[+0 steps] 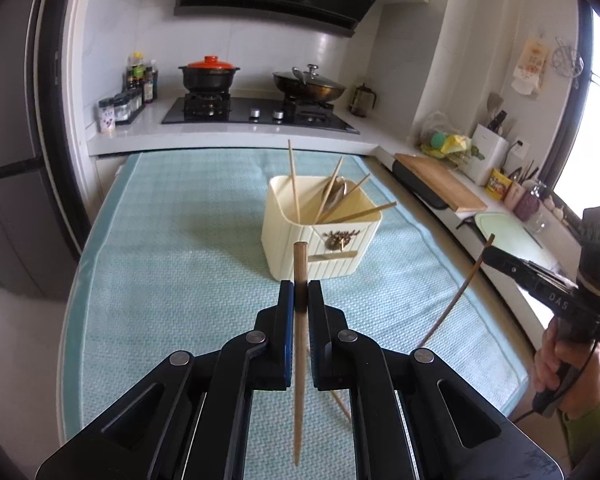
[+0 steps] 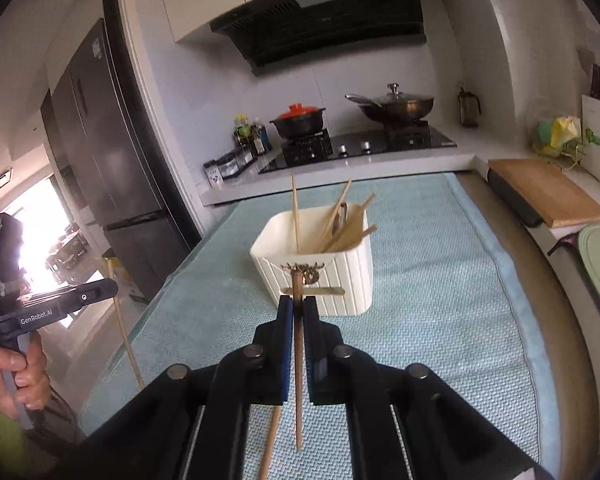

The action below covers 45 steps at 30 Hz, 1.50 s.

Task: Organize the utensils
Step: 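Lift both held chopsticks and carry them toward the cream basket, then lower both tools over the basket and open them to drop the chopsticks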

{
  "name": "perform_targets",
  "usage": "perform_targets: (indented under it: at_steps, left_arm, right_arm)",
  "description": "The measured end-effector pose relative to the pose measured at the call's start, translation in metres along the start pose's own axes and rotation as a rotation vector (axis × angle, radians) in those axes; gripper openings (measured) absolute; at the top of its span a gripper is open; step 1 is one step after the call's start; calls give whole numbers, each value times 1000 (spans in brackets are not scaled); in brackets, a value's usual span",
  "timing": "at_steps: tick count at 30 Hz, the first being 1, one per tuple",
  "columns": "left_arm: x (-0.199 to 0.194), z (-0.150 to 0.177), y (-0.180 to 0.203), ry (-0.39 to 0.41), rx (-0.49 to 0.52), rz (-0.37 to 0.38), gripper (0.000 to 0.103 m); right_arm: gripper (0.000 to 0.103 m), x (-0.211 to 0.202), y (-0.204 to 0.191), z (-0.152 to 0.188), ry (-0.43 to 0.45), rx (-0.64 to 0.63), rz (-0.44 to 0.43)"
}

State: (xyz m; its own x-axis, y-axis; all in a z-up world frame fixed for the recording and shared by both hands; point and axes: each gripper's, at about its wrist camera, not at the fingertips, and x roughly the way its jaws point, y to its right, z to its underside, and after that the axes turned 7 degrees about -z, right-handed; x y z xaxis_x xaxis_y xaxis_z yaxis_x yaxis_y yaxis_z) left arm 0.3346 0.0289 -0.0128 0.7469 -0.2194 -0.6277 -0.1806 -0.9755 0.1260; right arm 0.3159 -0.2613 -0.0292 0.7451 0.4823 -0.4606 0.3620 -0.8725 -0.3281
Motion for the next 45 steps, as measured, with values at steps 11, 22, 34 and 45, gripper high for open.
perform_targets:
  at_steps: [11, 22, 34, 45]
  left_arm:
    - [-6, -8, -3, 65, -62, 16, 4]
    - [-2, -25, -2, 89, -72, 28, 4]
    - [-9, -103, 7, 253, -72, 39, 4]
    - [38, -182, 16, 374, -130, 29, 4]
  right_arm:
    - [5, -19, -25, -20, 104, -91, 13]
    - [5, -19, -25, -34, 121, -114, 14]
    - [5, -21, -33, -104, 236, -197, 33]
    - [5, 25, -42, -163, 302, -274, 25]
